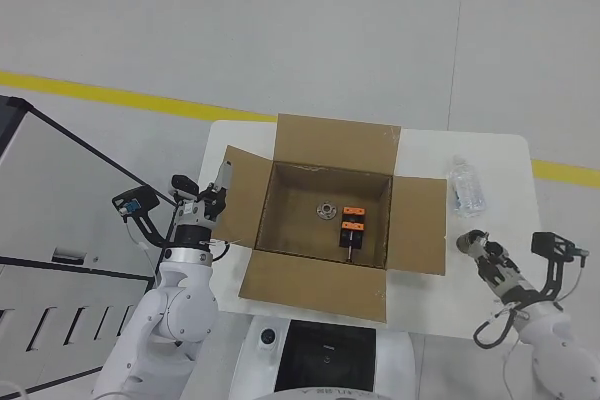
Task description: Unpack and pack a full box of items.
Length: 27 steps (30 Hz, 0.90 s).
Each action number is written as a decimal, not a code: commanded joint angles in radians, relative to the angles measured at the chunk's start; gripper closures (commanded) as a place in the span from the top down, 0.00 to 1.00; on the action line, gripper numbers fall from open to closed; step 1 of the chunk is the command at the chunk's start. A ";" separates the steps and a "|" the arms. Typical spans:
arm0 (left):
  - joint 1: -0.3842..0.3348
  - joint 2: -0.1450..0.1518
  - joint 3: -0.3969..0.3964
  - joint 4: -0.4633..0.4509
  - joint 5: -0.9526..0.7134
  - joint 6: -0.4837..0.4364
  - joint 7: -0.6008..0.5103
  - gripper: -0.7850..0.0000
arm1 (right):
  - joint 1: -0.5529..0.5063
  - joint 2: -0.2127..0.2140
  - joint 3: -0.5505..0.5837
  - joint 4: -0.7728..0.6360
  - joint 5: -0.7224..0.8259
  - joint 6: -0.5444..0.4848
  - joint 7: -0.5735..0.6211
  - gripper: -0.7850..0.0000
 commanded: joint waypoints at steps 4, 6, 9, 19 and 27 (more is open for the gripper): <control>0.000 0.000 0.000 0.000 0.000 0.000 0.000 1.00 | -0.006 0.011 0.157 0.072 0.111 -0.054 0.045 0.00; 0.000 0.000 0.000 0.000 0.000 0.000 0.000 1.00 | 0.007 0.016 0.192 0.125 0.127 -0.052 0.056 0.00; 0.000 0.000 0.000 0.000 0.000 0.000 0.000 1.00 | 0.066 0.028 0.219 0.199 0.153 -0.023 0.120 0.00; 0.000 0.000 0.000 0.000 0.000 0.000 0.000 1.00 | 0.085 0.032 0.225 0.209 0.153 -0.020 0.135 0.00; 0.000 0.000 0.000 0.000 0.000 0.000 0.000 1.00 | 0.085 0.032 0.225 0.209 0.153 -0.020 0.135 0.00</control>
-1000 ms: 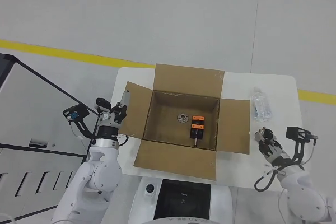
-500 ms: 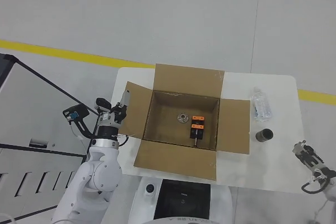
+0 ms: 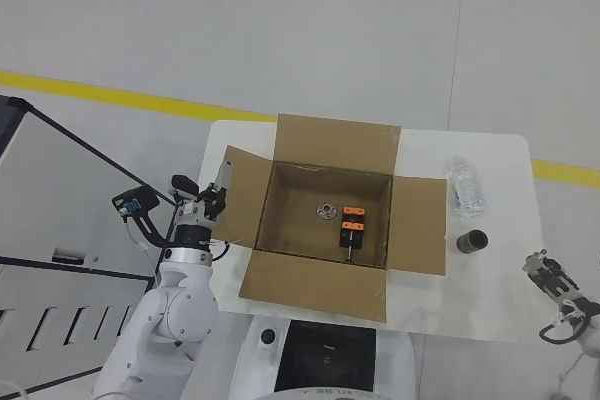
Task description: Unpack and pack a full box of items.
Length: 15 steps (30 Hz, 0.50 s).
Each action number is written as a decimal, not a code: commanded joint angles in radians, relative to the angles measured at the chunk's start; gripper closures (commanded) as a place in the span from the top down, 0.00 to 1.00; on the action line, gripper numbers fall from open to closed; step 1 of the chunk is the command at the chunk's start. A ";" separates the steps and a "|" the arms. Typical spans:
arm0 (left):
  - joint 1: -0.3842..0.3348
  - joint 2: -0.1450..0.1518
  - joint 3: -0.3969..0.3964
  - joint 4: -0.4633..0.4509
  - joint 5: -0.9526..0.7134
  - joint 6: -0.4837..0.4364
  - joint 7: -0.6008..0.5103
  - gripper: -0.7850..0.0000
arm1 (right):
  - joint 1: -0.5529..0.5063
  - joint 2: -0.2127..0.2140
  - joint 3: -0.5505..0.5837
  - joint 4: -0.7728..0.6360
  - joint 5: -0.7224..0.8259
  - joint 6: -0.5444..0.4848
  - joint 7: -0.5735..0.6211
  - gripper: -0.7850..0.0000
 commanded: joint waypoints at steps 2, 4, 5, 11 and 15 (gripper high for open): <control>0.000 0.000 0.000 0.000 0.000 0.000 0.000 1.00 | 0.000 0.000 0.000 0.000 0.000 0.000 0.000 0.00; 0.000 0.000 0.000 0.000 0.000 0.000 0.000 1.00 | 0.000 0.000 0.000 0.000 0.000 0.000 0.000 0.00; 0.000 0.000 0.000 0.000 0.000 0.000 0.000 1.00 | 0.000 0.000 0.000 0.000 0.000 0.000 0.000 0.00; 0.000 0.000 0.000 0.000 0.000 0.000 0.000 1.00 | 0.017 0.006 0.012 0.027 0.006 -0.013 0.038 0.00; 0.000 0.000 0.000 0.000 0.000 0.000 0.000 1.00 | -0.020 0.001 -0.155 0.018 -0.059 -0.005 0.075 0.00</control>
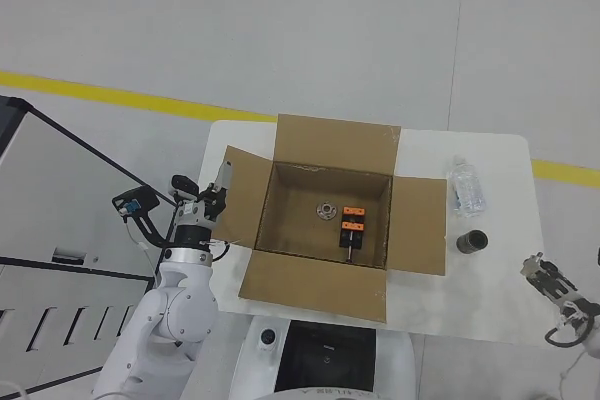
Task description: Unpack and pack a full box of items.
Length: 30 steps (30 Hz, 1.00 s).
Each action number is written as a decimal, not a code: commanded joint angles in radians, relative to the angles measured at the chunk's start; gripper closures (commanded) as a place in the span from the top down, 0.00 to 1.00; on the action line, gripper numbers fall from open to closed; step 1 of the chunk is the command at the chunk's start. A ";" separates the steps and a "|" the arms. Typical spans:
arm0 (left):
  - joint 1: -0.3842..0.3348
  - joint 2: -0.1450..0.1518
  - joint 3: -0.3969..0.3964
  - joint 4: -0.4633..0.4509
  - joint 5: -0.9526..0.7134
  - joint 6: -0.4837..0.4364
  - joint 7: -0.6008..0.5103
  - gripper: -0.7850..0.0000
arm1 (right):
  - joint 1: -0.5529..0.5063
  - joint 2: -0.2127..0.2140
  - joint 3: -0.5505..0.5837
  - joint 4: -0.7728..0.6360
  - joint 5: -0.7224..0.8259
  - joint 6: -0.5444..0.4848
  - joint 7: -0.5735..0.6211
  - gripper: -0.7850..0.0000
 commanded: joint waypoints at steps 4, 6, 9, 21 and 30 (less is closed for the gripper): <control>0.000 0.000 0.000 0.000 0.000 0.000 0.000 1.00 | 0.110 0.034 -0.074 0.157 0.047 -0.020 0.186 0.00; 0.000 0.000 0.000 0.000 0.000 0.000 0.000 1.00 | 0.192 0.049 -0.075 0.244 0.028 -0.026 0.235 0.00; 0.000 0.000 0.000 0.000 0.000 0.000 0.000 1.00 | 0.273 0.063 -0.082 0.338 0.010 -0.035 0.244 0.00; 0.000 0.000 0.000 0.000 0.000 0.000 0.000 1.00 | 0.361 0.113 0.046 0.521 0.155 -0.049 0.324 0.00; 0.000 0.000 0.000 0.000 0.000 0.000 0.000 1.00 | 0.361 0.116 0.030 0.541 0.147 -0.049 0.291 0.00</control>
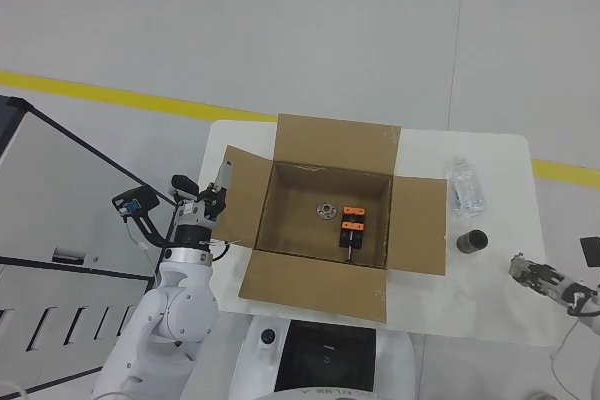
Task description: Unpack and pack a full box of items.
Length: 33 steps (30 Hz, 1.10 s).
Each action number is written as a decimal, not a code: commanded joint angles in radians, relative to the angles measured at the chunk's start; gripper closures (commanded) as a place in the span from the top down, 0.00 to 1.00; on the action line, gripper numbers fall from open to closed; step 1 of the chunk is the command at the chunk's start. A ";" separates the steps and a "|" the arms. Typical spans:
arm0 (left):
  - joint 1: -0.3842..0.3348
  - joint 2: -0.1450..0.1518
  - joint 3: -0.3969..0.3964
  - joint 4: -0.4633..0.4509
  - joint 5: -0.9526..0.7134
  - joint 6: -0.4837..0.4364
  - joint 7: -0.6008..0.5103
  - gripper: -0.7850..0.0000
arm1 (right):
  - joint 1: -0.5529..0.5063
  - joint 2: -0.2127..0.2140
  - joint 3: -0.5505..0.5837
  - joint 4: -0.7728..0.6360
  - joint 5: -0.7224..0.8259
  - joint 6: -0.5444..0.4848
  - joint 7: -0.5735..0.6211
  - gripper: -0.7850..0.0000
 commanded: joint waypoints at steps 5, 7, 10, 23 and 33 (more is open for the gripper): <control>0.000 0.000 0.000 0.000 0.000 0.000 0.000 1.00 | 0.050 0.007 -0.077 0.082 -0.023 0.009 -0.052 0.00; 0.000 0.000 0.000 0.000 0.000 0.000 0.000 1.00 | 0.070 0.010 -0.099 0.110 -0.039 0.015 -0.075 0.00; 0.000 0.000 0.000 0.000 0.000 0.000 0.000 1.00 | 0.095 0.014 -0.128 0.148 -0.057 0.025 -0.101 0.00; 0.000 0.000 0.000 0.000 0.000 0.000 0.000 1.00 | 0.119 0.027 -0.214 0.216 -0.101 -0.005 -0.201 0.00; 0.000 0.000 0.000 0.000 0.000 0.000 0.000 1.00 | 0.111 0.040 -0.227 0.226 -0.081 -0.001 -0.226 0.35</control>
